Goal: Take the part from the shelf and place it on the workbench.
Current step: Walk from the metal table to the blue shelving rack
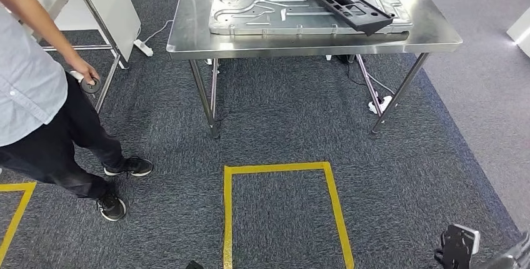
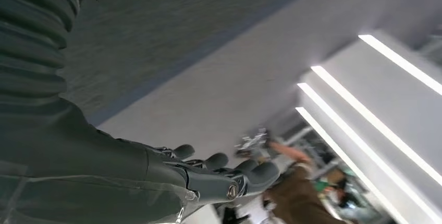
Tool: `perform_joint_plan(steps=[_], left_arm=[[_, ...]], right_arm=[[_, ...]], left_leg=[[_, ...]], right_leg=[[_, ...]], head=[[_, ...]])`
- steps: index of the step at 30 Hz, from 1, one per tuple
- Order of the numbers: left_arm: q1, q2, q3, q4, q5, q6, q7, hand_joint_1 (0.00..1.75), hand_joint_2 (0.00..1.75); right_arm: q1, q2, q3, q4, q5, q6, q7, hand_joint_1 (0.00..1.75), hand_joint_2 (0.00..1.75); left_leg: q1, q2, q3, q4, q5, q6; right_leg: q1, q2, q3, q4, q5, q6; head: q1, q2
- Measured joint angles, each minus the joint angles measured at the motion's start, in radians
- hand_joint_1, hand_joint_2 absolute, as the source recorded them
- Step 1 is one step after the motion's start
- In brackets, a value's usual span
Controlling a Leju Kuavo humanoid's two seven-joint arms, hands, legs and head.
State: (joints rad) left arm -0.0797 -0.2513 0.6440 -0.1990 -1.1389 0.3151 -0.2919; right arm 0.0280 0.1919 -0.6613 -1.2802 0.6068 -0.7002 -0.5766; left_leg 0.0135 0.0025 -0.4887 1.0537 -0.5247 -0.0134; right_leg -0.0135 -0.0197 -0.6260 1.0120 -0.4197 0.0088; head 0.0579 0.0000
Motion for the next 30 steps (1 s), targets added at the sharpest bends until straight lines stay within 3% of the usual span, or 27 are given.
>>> perform_joint_plan(steps=[2,4,5,6,8,9,10,11,12,13,15,16,17,19,20,21,24,25,26,27,28,30], left_arm=[[0.001,0.0,0.004,0.0,0.0,0.001,0.0,0.0,0.0],[0.004,0.0,0.006,0.0,0.0,0.002,0.002,0.0,0.0],[0.003,0.0,0.007,0.0,0.0,0.002,0.002,0.0,0.0],[0.002,0.0,0.008,0.0,0.0,0.002,0.003,0.0,0.0],[0.001,-0.001,0.011,0.0,0.0,0.002,0.003,0.0,0.0],[0.002,-0.001,0.012,0.0,0.0,0.002,0.003,0.0,0.0],[0.004,-0.001,0.014,0.0,0.0,0.002,0.004,0.0,0.0],[0.005,-0.001,0.017,0.0,0.0,0.002,0.004,0.0,0.0],[0.005,-0.001,0.02,0.0,-0.001,0.003,0.005,0.0,0.0],[0.005,-0.001,0.023,0.0,-0.003,0.003,0.005,0.0,0.0],[0.004,-0.002,0.026,0.0,-0.007,0.002,0.006,0.0,0.0],[0.002,-0.002,0.027,0.0,-0.008,0.002,0.006,0.0,0.0],[0.0,-0.002,0.027,0.0,-0.01,0.002,0.007,0.0,0.0],[-0.002,-0.002,0.027,0.0,-0.017,0.0,0.008,0.0,0.0],[-0.002,-0.002,0.027,0.0,-0.02,-0.001,0.008,0.0,0.0],[-0.002,-0.002,0.027,0.0,-0.024,-0.002,0.009,0.0,0.0],[-0.002,-0.002,0.027,0.0,-0.027,-0.003,0.013,0.0,0.0],[-0.002,-0.002,0.027,0.0,-0.027,-0.003,0.014,0.0,0.0],[-0.002,-0.002,0.027,0.0,-0.027,-0.004,0.015,0.0,0.0],[-0.003,-0.001,0.027,0.0,-0.027,-0.004,0.015,0.0,0.0],[-0.003,-0.001,0.027,0.0,-0.027,-0.004,0.015,0.0,0.0],[-0.005,0.0,0.027,0.0,-0.025,-0.004,0.014,0.0,0.0]], right_arm=[[-0.02,-0.02,-0.095,0.147,0.011,-0.001,-0.046,0.0,1.75],[-0.035,-0.035,-0.167,0.256,0.05,-0.001,-0.037,0.0,1.75],[-0.043,-0.042,-0.2,0.307,0.089,-0.001,-0.01,0.0,1.75],[-0.051,-0.049,-0.234,0.361,0.136,-0.001,0.026,0.0,1.75],[-0.062,-0.06,-0.31,0.474,0.235,-0.001,0.097,0.0,1.75],[-0.066,-0.064,-0.35,0.531,0.285,-0.001,0.133,0.0,1.75],[-0.068,-0.065,-0.388,0.584,0.336,-0.001,0.174,0.0,1.75],[-0.07,-0.064,-0.422,0.635,0.388,-0.001,0.225,0.0,1.75],[-0.071,-0.062,-0.45,0.682,0.434,-0.001,0.279,0.0,1.75],[-0.073,-0.059,-0.472,0.727,0.473,0.0,0.334,0.0,1.75],[-0.081,-0.053,-0.505,0.803,0.518,0.011,0.428,0.0,1.75],[-0.086,-0.05,-0.519,0.839,0.529,0.024,0.469,0.0,1.75],[-0.09,-0.047,-0.533,0.87,0.533,0.043,0.502,0.0,1.75],[-0.096,-0.039,-0.56,0.919,0.529,0.094,0.552,0.0,1.75],[-0.098,-0.035,-0.57,0.938,0.526,0.122,0.57,0.0,1.75],[-0.101,-0.032,-0.578,0.954,0.525,0.145,0.585,0.0,1.75],[-0.107,-0.024,-0.592,0.991,0.524,0.18,0.604,0.0,1.75],[-0.108,-0.023,-0.594,0.998,0.525,0.187,0.606,0.0,1.75],[-0.108,-0.023,-0.596,1.005,0.525,0.195,0.607,0.0,1.75],[-0.109,-0.023,-0.597,1.01,0.525,0.205,0.606,0.0,1.31],[-0.109,-0.022,-0.598,1.014,0.526,0.215,0.6,0.0,0.87],[-0.112,-0.017,-0.599,1.019,0.521,0.233,0.567,0.0,0.0]], left_leg=[[-0.005,-0.003,0.029,-0.059,-0.022,0.012],[-0.005,0.0,0.018,-0.063,-0.014,0.031],[-0.005,0.003,0.01,-0.065,-0.004,0.042],[-0.004,0.005,0.0,-0.067,0.007,0.052],[-0.004,0.008,-0.023,-0.067,0.026,0.063],[-0.005,0.007,-0.035,-0.066,0.036,0.064],[-0.007,0.007,-0.046,-0.064,0.045,0.064],[-0.007,0.007,-0.058,-0.062,0.054,0.062],[-0.008,0.007,-0.07,-0.06,0.062,0.059],[-0.008,0.007,-0.081,-0.057,0.068,0.056],[-0.01,0.009,-0.094,-0.052,0.08,0.047],[-0.011,0.01,-0.097,-0.051,0.086,0.04],[-0.011,0.011,-0.099,-0.051,0.092,0.034],[-0.009,0.011,-0.102,-0.05,0.101,0.02],[-0.008,0.01,-0.108,-0.04,0.088,0.015],[-0.007,0.008,-0.119,-0.014,0.058,0.01],[-0.005,0.006,-0.169,0.16,-0.086,0.003],[-0.005,0.006,-0.175,0.211,-0.106,0.002],[-0.005,0.006,-0.167,0.234,-0.1,0.001],[-0.005,0.006,-0.142,0.221,-0.075,0.003],[-0.005,0.006,-0.1,0.174,-0.044,0.005],[-0.008,0.006,0.006,0.025,-0.02,0.014]], right_leg=[[0.002,0.0,-0.011,0.011,0.01,0.013],[-0.001,0.002,-0.016,0.012,0.017,0.027],[-0.003,0.005,-0.022,0.023,0.0,0.033],[-0.005,0.008,-0.033,0.051,-0.036,0.038],[-0.008,0.012,-0.064,0.157,-0.136,0.045],[-0.008,0.013,-0.077,0.219,-0.171,0.047],[-0.008,0.014,-0.08,0.264,-0.182,0.048],[-0.009,0.014,-0.068,0.278,-0.172,0.047],[-0.009,0.014,-0.038,0.256,-0.147,0.045],[-0.009,0.014,0.01,0.198,-0.121,0.042],[-0.005,0.016,0.117,0.048,-0.108,0.032],[-0.002,0.017,0.149,-0.003,-0.112,0.027],[0.002,0.018,0.162,-0.03,-0.117,0.022],[0.004,0.017,0.153,-0.037,-0.107,0.007],[0.003,0.015,0.145,-0.039,-0.098,-0.003],[0.002,0.013,0.135,-0.041,-0.088,-0.013],[0.005,0.01,0.094,-0.04,-0.057,-0.03],[0.007,0.01,0.079,-0.037,-0.048,-0.03],[0.009,0.009,0.065,-0.033,-0.039,-0.03],[0.01,0.009,0.05,-0.027,-0.031,-0.029],[0.011,0.009,0.036,-0.019,-0.025,-0.027],[0.013,0.01,0.012,-0.001,-0.015,-0.021]], head=[[0.001,0.0],[0.001,0.0],[0.002,0.0],[0.002,0.0],[0.002,0.0],[0.003,0.0],[0.002,0.0],[0.002,0.0],[0.002,0.0],[0.002,0.0],[0.002,0.0],[0.002,0.0],[0.002,0.0],[0.003,0.0],[0.003,0.0],[0.002,0.0],[0.0,0.0],[0.0,0.0],[0.0,0.0],[0.0,0.0],[0.0,0.0],[0.0,0.0]])
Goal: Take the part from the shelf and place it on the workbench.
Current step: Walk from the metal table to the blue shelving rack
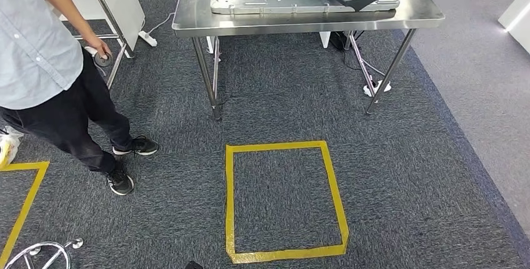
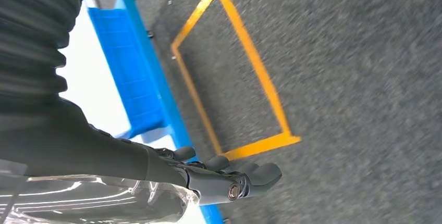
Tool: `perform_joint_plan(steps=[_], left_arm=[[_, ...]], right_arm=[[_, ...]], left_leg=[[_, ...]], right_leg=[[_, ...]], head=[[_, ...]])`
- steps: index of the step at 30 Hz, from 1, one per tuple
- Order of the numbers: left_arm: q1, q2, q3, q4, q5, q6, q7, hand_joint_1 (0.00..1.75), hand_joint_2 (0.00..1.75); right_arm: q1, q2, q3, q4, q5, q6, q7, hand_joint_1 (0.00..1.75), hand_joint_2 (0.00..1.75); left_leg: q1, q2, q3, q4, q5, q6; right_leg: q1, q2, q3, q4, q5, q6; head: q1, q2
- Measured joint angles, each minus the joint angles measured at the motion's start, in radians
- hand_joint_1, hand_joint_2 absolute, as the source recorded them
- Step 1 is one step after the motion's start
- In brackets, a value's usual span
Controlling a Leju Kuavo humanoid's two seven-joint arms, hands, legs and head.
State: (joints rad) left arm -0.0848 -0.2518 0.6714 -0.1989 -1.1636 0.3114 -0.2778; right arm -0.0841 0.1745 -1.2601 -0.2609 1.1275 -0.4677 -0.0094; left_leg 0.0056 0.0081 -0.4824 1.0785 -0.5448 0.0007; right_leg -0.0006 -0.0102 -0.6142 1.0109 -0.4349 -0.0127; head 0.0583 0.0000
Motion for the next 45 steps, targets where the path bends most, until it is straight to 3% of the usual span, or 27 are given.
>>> perform_joint_plan(steps=[2,5,7,9,10,11,12,14,16,17,20,21,23,25,26,27,28,30,31,33,35,37,39,41,42,43,45], left_arm=[[-0.002,0.0,0.001,0.0,0.004,0.002,-0.005,0.0,0.0],[0.002,0.0,0.002,0.0,0.007,0.004,-0.014,0.0,0.0],[0.004,0.001,0.003,0.0,0.009,0.004,-0.017,0.0,0.0],[0.006,0.001,0.004,0.0,0.014,0.005,-0.024,0.0,0.0],[0.008,0.001,0.006,0.0,0.017,0.005,-0.028,0.0,0.0],[0.01,0.001,0.008,0.0,0.02,0.006,-0.033,0.0,0.0],[0.011,0.002,0.01,0.0,0.022,0.006,-0.037,0.0,0.0],[0.011,0.002,0.016,0.0,0.025,0.006,-0.043,0.0,0.0],[0.01,0.002,0.022,0.0,0.026,0.007,-0.045,0.0,0.0],[0.01,0.002,0.024,0.0,0.026,0.007,-0.045,0.0,0.0],[0.01,0.002,0.027,0.0,0.026,0.007,-0.045,0.0,0.0],[0.01,0.002,0.027,0.0,0.025,0.007,-0.045,0.0,0.0],[0.011,0.002,0.027,0.0,0.025,0.007,-0.045,0.0,0.0],[0.013,0.002,0.027,0.0,0.025,0.007,-0.045,0.0,0.0],[0.014,0.002,0.027,0.0,0.025,0.007,-0.045,0.0,0.0],[0.015,0.002,0.027,0.0,0.025,0.007,-0.045,0.0,0.0],[0.015,0.002,0.027,0.0,0.025,0.007,-0.045,0.0,0.0],[0.016,0.004,0.028,0.0,0.025,0.007,-0.045,0.0,0.0],[0.016,0.005,0.028,0.0,0.025,0.007,-0.045,0.0,0.0],[0.016,0.007,0.028,0.0,0.025,0.007,-0.045,0.0,0.0],[0.015,0.006,0.028,0.0,0.025,0.007,-0.045,0.0,0.0],[0.015,0.006,0.029,0.0,0.025,0.007,-0.045,0.0,0.0],[0.017,0.006,0.029,0.0,0.024,0.007,-0.045,0.0,0.0],[0.02,0.006,0.029,0.0,0.025,0.007,-0.045,0.0,0.0],[0.02,0.006,0.029,0.0,0.025,0.007,-0.045,0.0,0.0],[0.02,0.006,0.029,0.0,0.025,0.007,-0.045,0.0,0.0],[0.019,0.006,0.029,0.0,0.025,0.006,-0.045,0.0,0.0]], right_arm=[[-0.003,0.006,-0.005,0.003,-0.016,0.015,-0.054,0.0,0.0],[-0.005,0.009,-0.019,0.005,-0.048,0.039,-0.128,0.0,0.0],[-0.005,0.01,-0.026,0.005,-0.06,0.049,-0.152,0.0,0.0],[-0.006,0.01,-0.035,0.005,-0.078,0.061,-0.179,0.0,0.0],[-0.005,0.01,-0.04,0.005,-0.087,0.066,-0.194,0.0,0.0],[-0.005,0.01,-0.046,0.005,-0.094,0.068,-0.207,0.0,0.0],[-0.005,0.01,-0.049,0.005,-0.096,0.069,-0.216,0.0,0.0],[-0.005,0.01,-0.051,0.005,-0.095,0.069,-0.224,0.0,0.0],[-0.007,0.01,-0.052,0.005,-0.093,0.069,-0.228,0.0,0.0],[-0.007,0.01,-0.053,0.005,-0.092,0.068,-0.228,0.0,0.0],[-0.008,0.01,-0.057,0.005,-0.088,0.061,-0.224,0.0,0.0],[-0.008,0.01,-0.057,0.005,-0.087,0.058,-0.222,0.0,0.0],[-0.008,0.011,-0.058,0.006,-0.085,0.053,-0.217,0.0,0.0],[-0.007,0.011,-0.06,0.006,-0.084,0.052,-0.213,0.0,0.0],[-0.006,0.012,-0.061,0.006,-0.084,0.052,-0.212,0.0,0.0],[-0.005,0.012,-0.062,0.006,-0.084,0.052,-0.21,0.0,0.0],[-0.005,0.012,-0.063,0.006,-0.083,0.053,-0.208,0.0,0.0],[-0.006,0.015,-0.063,0.008,-0.08,0.055,-0.206,0.0,0.0],[-0.008,0.017,-0.063,0.009,-0.079,0.056,-0.205,0.0,0.0],[-0.009,0.021,-0.063,0.011,-0.076,0.058,-0.203,0.0,0.0],[-0.008,0.021,-0.063,0.012,-0.074,0.058,-0.201,0.0,0.0],[-0.008,0.021,-0.063,0.012,-0.073,0.058,-0.199,0.0,0.0],[-0.009,0.021,-0.063,0.013,-0.072,0.058,-0.198,0.0,0.0],[-0.009,0.021,-0.063,0.013,-0.072,0.058,-0.197,0.0,0.0],[-0.008,0.021,-0.063,0.013,-0.072,0.058,-0.197,0.0,0.0],[-0.007,0.021,-0.063,0.013,-0.072,0.058,-0.197,0.0,0.0],[-0.006,0.021,-0.063,0.013,-0.072,0.058,-0.197,0.0,0.0]], left_leg=[[-0.005,0.0,0.054,-0.094,-0.014,0.009],[-0.003,0.003,0.045,-0.116,0.002,0.03],[0.002,0.006,0.029,-0.125,0.025,0.046],[0.002,0.007,0.005,-0.123,0.041,0.051],[0.002,0.007,-0.006,-0.121,0.048,0.049],[0.002,0.008,-0.017,-0.118,0.054,0.047],[0.003,0.009,-0.027,-0.114,0.06,0.044],[0.006,0.01,-0.041,-0.103,0.067,0.038],[0.004,0.012,-0.052,-0.091,0.071,0.028],[0.003,0.013,-0.055,-0.087,0.073,0.022],[0.004,0.016,-0.062,-0.079,0.073,0.003],[0.005,0.014,-0.072,-0.06,0.056,-0.002],[0.007,0.005,-0.114,0.039,-0.015,-0.009],[0.007,0.002,-0.166,0.171,-0.078,-0.011],[0.007,0.002,-0.176,0.205,-0.084,-0.01],[0.007,0.001,-0.168,0.201,-0.069,-0.007],[0.006,-0.002,-0.141,0.157,-0.039,-0.003],[0.005,-0.035,-0.063,0.021,0.017,0.012],[0.005,-0.055,-0.035,-0.03,0.031,0.017],[0.004,-0.074,-0.016,-0.07,0.03,0.021],[0.007,-0.056,-0.016,-0.086,0.035,0.027],[0.013,-0.033,-0.015,-0.1,0.045,0.037],[0.012,-0.007,-0.018,-0.103,0.048,0.043],[0.012,0.021,-0.022,-0.1,0.047,0.043],[0.012,0.033,-0.023,-0.098,0.046,0.041],[0.013,0.044,-0.023,-0.095,0.044,0.038],[0.013,0.064,-0.021,-0.088,0.037,0.028]], right_leg=[[0.001,-0.001,-0.012,0.011,0.011,0.01],[-0.002,0.0,-0.021,0.014,0.018,0.028],[-0.005,0.005,-0.04,0.066,-0.044,0.038],[-0.011,0.008,-0.071,0.181,-0.133,0.047],[-0.014,0.008,-0.081,0.236,-0.154,0.052],[-0.017,0.008,-0.08,0.268,-0.153,0.056],[-0.021,0.008,-0.061,0.264,-0.134,0.059],[-0.027,0.006,0.03,0.143,-0.089,0.062],[-0.024,0.003,0.112,0.013,-0.081,0.056],[-0.021,0.002,0.127,-0.017,-0.086,0.05],[-0.018,0.008,0.119,-0.026,-0.081,0.026],[-0.019,0.011,0.115,-0.028,-0.075,0.016],[-0.018,0.015,0.104,-0.03,-0.064,0.0],[-0.012,0.024,0.09,-0.026,-0.057,-0.007],[-0.009,0.03,0.083,-0.022,-0.055,-0.007],[-0.007,0.039,0.078,-0.018,-0.054,-0.007],[-0.005,0.048,0.074,-0.013,-0.053,-0.007],[-0.001,0.067,0.068,-0.005,-0.053,-0.005],[-0.001,0.075,0.065,-0.002,-0.051,-0.002],[-0.003,0.093,0.056,0.0,-0.045,0.009],[-0.003,0.101,0.05,0.002,-0.041,0.021],[-0.002,0.069,0.028,0.042,-0.069,0.03],[-0.006,0.032,-0.027,0.156,-0.134,0.037],[-0.013,0.022,-0.075,0.26,-0.171,0.046],[-0.017,0.018,-0.075,0.264,-0.162,0.05],[-0.021,0.012,-0.053,0.225,-0.134,0.053],[-0.022,-0.017,0.022,0.089,-0.073,0.055]], head=[[0.0,0.0],[0.0,0.0],[0.001,0.0],[0.002,0.0],[0.002,0.0],[0.002,0.0],[0.002,0.0],[0.002,0.0],[0.001,0.0],[0.001,0.0],[0.001,0.0],[0.0,0.0],[0.0,0.0],[-0.001,0.0],[-0.001,0.0],[-0.001,0.0],[-0.001,0.0],[0.0,0.0],[0.0,0.0],[0.0,0.0],[0.0,0.0],[0.001,0.0],[0.003,0.0],[0.003,0.0],[0.003,0.0],[0.003,0.0],[0.003,0.0]])
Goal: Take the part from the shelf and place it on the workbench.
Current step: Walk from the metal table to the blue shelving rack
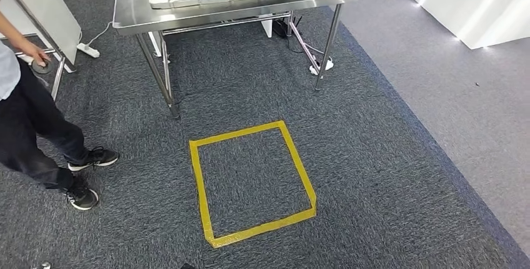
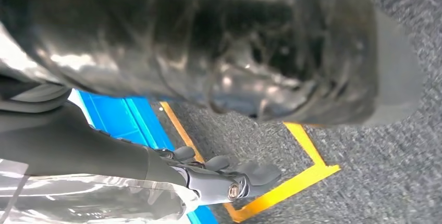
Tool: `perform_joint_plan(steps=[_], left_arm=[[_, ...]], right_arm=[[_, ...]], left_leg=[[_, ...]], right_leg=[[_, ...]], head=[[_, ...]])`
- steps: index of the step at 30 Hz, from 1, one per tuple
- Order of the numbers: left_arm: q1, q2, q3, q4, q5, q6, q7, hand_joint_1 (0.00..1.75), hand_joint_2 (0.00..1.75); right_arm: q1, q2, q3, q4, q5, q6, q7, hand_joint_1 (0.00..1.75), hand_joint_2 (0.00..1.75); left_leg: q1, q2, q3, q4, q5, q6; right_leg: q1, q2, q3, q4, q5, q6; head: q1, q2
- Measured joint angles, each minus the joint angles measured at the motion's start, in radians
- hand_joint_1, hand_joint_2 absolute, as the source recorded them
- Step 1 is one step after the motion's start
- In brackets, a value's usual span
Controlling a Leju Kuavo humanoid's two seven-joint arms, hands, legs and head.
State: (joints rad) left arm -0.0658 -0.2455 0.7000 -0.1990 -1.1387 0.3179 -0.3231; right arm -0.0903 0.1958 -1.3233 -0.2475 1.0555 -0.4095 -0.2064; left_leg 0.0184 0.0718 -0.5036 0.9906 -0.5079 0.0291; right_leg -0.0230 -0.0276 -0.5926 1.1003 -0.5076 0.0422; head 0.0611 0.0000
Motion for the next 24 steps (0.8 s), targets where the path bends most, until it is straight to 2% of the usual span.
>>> perform_joint_plan(steps=[1,2,3,5,6,8,9,10,11,12,13,14,16,17,18,20,21,22,24], left_arm=[[0.0,0.0,0.0,0.0,0.0,0.0,0.0,0.0,0.0],[-0.001,0.0,0.0,0.0,0.0,0.0,0.0,0.0,0.0],[-0.003,0.001,0.0,0.0,0.0,0.0,0.0,0.0,0.0],[-0.006,0.0,0.0,0.0,0.0,0.0,-0.001,0.0,0.0],[-0.007,0.0,0.0,0.0,0.0,0.0,-0.001,0.0,0.0],[-0.007,0.0,0.0,0.0,0.0,0.0,-0.002,0.0,0.0],[-0.005,0.0,0.0,0.0,0.0,0.0,-0.002,0.0,0.0],[-0.003,0.0,0.001,0.0,0.0,0.0,-0.002,0.0,0.0],[0.0,0.001,0.001,0.0,0.0,0.0,-0.002,0.0,0.0],[0.002,0.001,0.001,0.0,0.0,0.0,-0.002,0.0,0.0],[0.003,0.001,0.001,0.0,0.0,0.0,-0.002,0.0,0.0],[0.003,0.001,0.001,0.0,0.0,0.0,-0.002,0.0,0.0],[0.004,0.002,0.002,0.0,-0.002,0.0,-0.001,0.0,0.0],[0.003,0.002,0.002,0.0,-0.003,0.0,0.0,0.0,0.0],[0.003,0.002,0.002,0.0,-0.003,0.0,0.0,0.0,0.0],[0.002,0.003,0.003,0.0,-0.003,0.001,0.001,0.0,0.0],[0.002,0.003,0.003,0.0,-0.003,0.001,0.001,0.0,0.0],[0.001,0.003,0.003,0.0,-0.003,0.001,0.001,0.0,0.0],[0.002,0.003,0.004,0.0,-0.003,0.001,0.0,0.0,0.0]], right_arm=[[-0.001,0.0,0.0,0.0,0.0,0.0,0.0,0.0,0.0],[-0.001,0.0,0.0,0.0,0.0,0.0,0.0,0.0,0.0],[-0.001,0.0,0.0,0.0,0.0,0.001,0.0,0.0,0.0],[0.0,0.0,0.0,0.0,0.0,0.001,0.0,0.0,0.0],[0.0,0.0,0.0,0.0,0.0,0.001,0.0,0.0,0.0],[-0.001,0.0,0.0,0.0,0.001,0.001,0.0,0.0,0.0],[-0.002,0.0,0.0,0.0,0.002,0.001,0.0,0.0,0.0],[-0.002,0.0,0.0,0.0,0.003,0.001,0.0,0.0,0.0],[-0.002,0.0,0.0,0.0,0.003,0.001,0.0,0.0,0.0],[-0.001,0.0,0.0,0.0,0.003,0.001,0.0,0.0,0.0],[-0.001,0.001,0.0,0.0,0.004,0.002,0.0,0.0,0.0],[0.0,0.001,0.0,0.0,0.004,0.003,0.001,0.0,0.0],[-0.001,0.005,0.0,0.001,0.006,0.004,0.002,0.0,0.0],[-0.002,0.007,0.0,0.001,0.006,0.005,0.002,0.0,0.0],[-0.002,0.008,0.0,0.002,0.007,0.007,0.003,0.0,0.0],[0.002,0.01,0.0,0.002,0.008,0.008,0.004,0.0,0.0],[0.004,0.011,0.0,0.002,0.009,0.009,0.005,0.0,0.0],[0.006,0.011,0.0,0.002,0.01,0.008,0.006,0.0,0.0],[0.006,0.012,0.0,0.002,0.011,0.008,0.007,0.0,0.0]], left_leg=[[-0.001,0.008,0.0,0.004,-0.004,-0.006],[-0.003,0.014,0.002,0.006,-0.007,-0.012],[-0.005,0.021,0.003,0.006,-0.008,-0.018],[-0.004,0.027,0.007,0.006,-0.01,-0.03],[-0.002,0.015,0.005,0.016,-0.02,-0.036],[0.002,-0.029,-0.026,0.088,-0.072,-0.042],[0.002,-0.048,-0.055,0.153,-0.107,-0.041],[0.002,-0.057,-0.088,0.224,-0.138,-0.04],[0.001,-0.061,-0.115,0.278,-0.153,-0.038],[0.001,-0.063,-0.128,0.301,-0.148,-0.035],[0.0,-0.065,-0.122,0.282,-0.123,-0.031],[0.0,-0.072,-0.099,0.227,-0.084,-0.025],[-0.001,-0.116,-0.043,0.093,-0.024,-0.013],[-0.002,-0.136,-0.028,0.051,-0.011,-0.01],[-0.004,-0.149,-0.022,0.032,-0.01,-0.008],[-0.007,-0.136,-0.02,0.023,-0.005,-0.005],[-0.006,-0.124,-0.017,0.017,-0.001,0.0],[-0.003,-0.112,-0.014,0.01,0.005,0.006],[-0.001,-0.084,-0.011,0.002,0.011,0.014]], right_leg=[[0.002,-0.014,0.027,-0.052,0.017,-0.003],[0.006,-0.023,0.038,-0.078,0.022,-0.007],[0.01,-0.023,0.037,-0.081,0.019,-0.013],[0.01,-0.008,0.032,-0.084,0.024,-0.026],[0.008,0.0,0.031,-0.086,0.026,-0.033],[0.004,0.016,0.029,-0.091,0.032,-0.046],[0.006,0.025,0.027,-0.091,0.034,-0.05],[0.008,0.036,0.024,-0.091,0.036,-0.052],[0.011,0.048,0.022,-0.09,0.037,-0.054],[0.014,0.061,0.021,-0.088,0.037,-0.055],[0.015,0.074,0.02,-0.085,0.037,-0.055],[0.017,0.088,0.02,-0.082,0.037,-0.055],[0.019,0.113,0.016,-0.075,0.037,-0.052],[0.018,0.124,0.012,-0.072,0.038,-0.048],[0.016,0.135,0.007,-0.072,0.04,-0.043],[0.011,0.154,-0.001,-0.075,0.047,-0.028],[0.01,0.145,-0.003,-0.072,0.046,-0.023],[0.012,0.122,-0.011,-0.057,0.035,-0.019],[0.012,0.063,-0.054,0.035,-0.022,-0.012]], head=[[0.0,0.0],[-0.001,0.0],[-0.001,0.0],[-0.001,0.0],[-0.001,0.0],[-0.001,0.0],[-0.001,0.0],[-0.002,0.0],[-0.001,0.0],[-0.002,0.0],[-0.001,0.0],[-0.001,0.0],[-0.001,0.0],[-0.001,0.0],[-0.001,0.0],[-0.001,0.0],[-0.001,0.0],[0.0,0.0],[0.002,0.0]])
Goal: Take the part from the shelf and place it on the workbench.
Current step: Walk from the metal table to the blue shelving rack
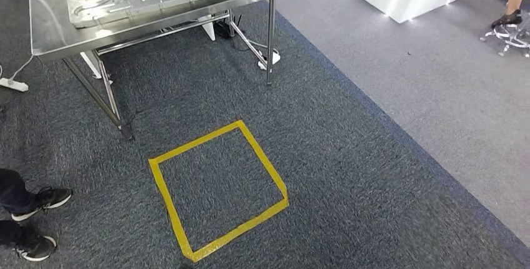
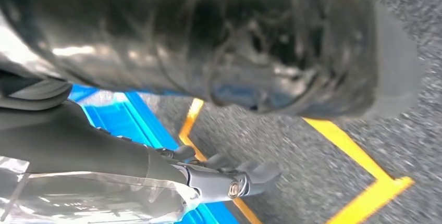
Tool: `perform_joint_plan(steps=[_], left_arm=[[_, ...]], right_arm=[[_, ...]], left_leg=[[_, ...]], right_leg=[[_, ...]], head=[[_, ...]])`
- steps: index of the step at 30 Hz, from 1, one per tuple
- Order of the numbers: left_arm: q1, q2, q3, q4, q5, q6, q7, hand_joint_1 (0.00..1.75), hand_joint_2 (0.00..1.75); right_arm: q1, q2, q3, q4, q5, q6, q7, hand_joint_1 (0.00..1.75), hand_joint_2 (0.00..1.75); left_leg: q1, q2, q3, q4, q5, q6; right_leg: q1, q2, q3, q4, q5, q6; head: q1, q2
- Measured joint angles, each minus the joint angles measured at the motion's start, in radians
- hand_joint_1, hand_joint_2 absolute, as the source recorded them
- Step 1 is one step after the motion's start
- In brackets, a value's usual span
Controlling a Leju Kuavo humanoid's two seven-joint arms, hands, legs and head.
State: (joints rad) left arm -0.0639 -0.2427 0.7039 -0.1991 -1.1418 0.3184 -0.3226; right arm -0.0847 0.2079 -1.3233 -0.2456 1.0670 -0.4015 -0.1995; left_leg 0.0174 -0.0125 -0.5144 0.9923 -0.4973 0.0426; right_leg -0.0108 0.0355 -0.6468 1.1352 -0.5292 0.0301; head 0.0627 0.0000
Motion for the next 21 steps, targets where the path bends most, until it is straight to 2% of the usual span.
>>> perform_joint_plan(steps=[1,2,3,4,5,6,8,9,11,12,14,16,17,18,19,20,21], left_arm=[[0.002,0.0,0.001,0.0,0.0,0.0,0.0,0.0,0.0],[0.004,0.0,0.001,0.0,0.0,0.0,0.0,0.0,0.0],[0.005,0.001,0.002,0.0,0.001,0.0,0.0,0.0,0.0],[0.006,0.001,0.003,0.0,0.001,0.0,0.0,0.0,0.0],[0.005,0.001,0.003,0.0,0.001,0.0,0.0,0.0,0.0],[0.004,0.0,0.004,0.0,0.001,0.0,0.0,0.0,0.0],[0.004,0.0,0.007,0.0,0.002,0.0,0.0,0.0,0.0],[0.003,0.0,0.008,0.0,0.002,0.0,0.0,0.0,0.0],[0.0,0.0,0.01,0.0,0.003,0.001,0.0,0.0,0.0],[-0.002,0.0,0.011,0.0,0.003,0.001,-0.001,0.0,0.0],[-0.003,0.0,0.012,0.0,0.003,0.001,-0.001,0.0,0.0],[-0.001,0.0,0.014,0.0,0.003,0.001,-0.002,0.0,0.0],[0.001,0.0,0.016,0.0,0.003,0.001,-0.002,0.0,0.0],[0.003,0.0,0.017,0.0,0.003,0.001,-0.001,0.0,0.0],[0.004,0.0,0.017,0.0,0.003,0.001,-0.001,0.0,0.0],[0.005,0.0,0.018,0.0,0.003,0.001,0.0,0.0,0.0],[0.005,0.0,0.018,0.0,0.003,0.001,0.0,0.0,0.0]], right_arm=[[-0.001,0.001,0.0,0.0,0.001,0.0,0.0,0.0,0.0],[-0.002,0.001,0.0,0.0,0.002,0.0,0.0,0.0,0.0],[-0.001,0.001,0.0,0.0,0.003,-0.001,0.0,0.0,0.0],[0.0,0.002,0.0,0.0,0.004,-0.001,0.001,0.0,0.0],[0.001,0.002,0.0,0.0,0.005,-0.001,0.001,0.0,0.0],[0.001,0.002,0.0,0.0,0.006,-0.002,0.002,0.0,0.0],[-0.001,0.002,0.0,0.0,0.007,-0.003,0.002,0.0,0.0],[-0.001,0.002,0.0,0.0,0.007,-0.004,0.002,0.0,0.0],[0.0,0.003,0.0,0.0,0.007,-0.004,0.002,0.0,0.0],[0.001,0.003,0.0,0.0,0.007,-0.004,0.002,0.0,0.0],[0.0,0.004,0.001,0.0,0.007,-0.005,0.002,0.0,0.0],[-0.001,0.005,0.001,0.0,0.008,-0.005,0.003,0.0,0.0],[-0.002,0.005,0.001,0.0,0.008,-0.005,0.003,0.0,0.0],[-0.001,0.005,0.001,0.0,0.008,-0.005,0.004,0.0,0.0],[-0.001,0.006,0.001,0.0,0.008,-0.005,0.004,0.0,0.0],[0.0,0.006,0.001,0.0,0.009,-0.005,0.005,0.0,0.0],[-0.001,0.007,0.001,0.0,0.009,-0.005,0.005,0.0,0.0]], left_leg=[[-0.001,0.015,-0.001,0.0,0.0,0.002],[-0.001,0.03,-0.001,0.0,-0.001,0.002],[-0.001,0.045,-0.001,0.0,-0.003,0.002],[-0.001,0.058,0.0,0.001,-0.005,0.0],[-0.001,0.07,0.002,0.001,-0.007,-0.002],[-0.001,0.08,0.005,0.002,-0.01,-0.007],[-0.005,0.097,0.009,0.006,-0.018,-0.019],[-0.008,0.105,0.011,0.007,-0.022,-0.025],[-0.009,0.121,0.018,0.006,-0.025,-0.035],[-0.007,0.118,0.02,0.01,-0.031,-0.04],[-0.002,0.083,0.002,0.059,-0.069,-0.047],[0.0,0.038,-0.055,0.183,-0.137,-0.049],[0.0,0.028,-0.087,0.249,-0.16,-0.048],[0.0,0.024,-0.11,0.29,-0.166,-0.047],[0.0,0.021,-0.116,0.295,-0.151,-0.044],[-0.001,0.017,-0.104,0.258,-0.117,-0.039],[-0.002,0.005,-0.079,0.193,-0.075,-0.033]], right_leg=[[-0.001,-0.016,-0.032,0.065,-0.034,0.004],[-0.004,-0.023,-0.059,0.122,-0.057,0.007],[-0.007,-0.026,-0.071,0.152,-0.062,0.01],[-0.009,-0.03,-0.064,0.144,-0.048,0.012],[-0.012,-0.037,-0.037,0.097,-0.019,0.014],[-0.013,-0.055,0.003,0.027,0.013,0.013],[-0.007,-0.089,0.065,-0.087,0.05,0.006],[-0.003,-0.097,0.077,-0.11,0.053,0.001],[0.001,-0.08,0.075,-0.114,0.052,-0.012],[0.0,-0.071,0.074,-0.116,0.054,-0.018],[-0.004,-0.053,0.075,-0.122,0.059,-0.031],[-0.002,-0.034,0.074,-0.123,0.06,-0.04],[0.0,-0.022,0.073,-0.122,0.061,-0.042],[0.003,-0.008,0.072,-0.121,0.06,-0.043],[0.005,0.006,0.073,-0.119,0.06,-0.043],[0.007,0.02,0.073,-0.117,0.06,-0.043],[0.007,0.034,0.073,-0.114,0.059,-0.043]], head=[[0.001,0.0],[0.001,0.0],[0.001,0.0],[0.001,0.0],[0.001,0.0],[0.001,0.0],[0.0,0.0],[-0.001,0.0],[-0.003,0.0],[-0.003,0.0],[-0.003,0.0],[-0.003,0.0],[-0.003,0.0],[-0.003,0.0],[-0.003,0.0],[-0.003,0.0],[-0.003,0.0]])
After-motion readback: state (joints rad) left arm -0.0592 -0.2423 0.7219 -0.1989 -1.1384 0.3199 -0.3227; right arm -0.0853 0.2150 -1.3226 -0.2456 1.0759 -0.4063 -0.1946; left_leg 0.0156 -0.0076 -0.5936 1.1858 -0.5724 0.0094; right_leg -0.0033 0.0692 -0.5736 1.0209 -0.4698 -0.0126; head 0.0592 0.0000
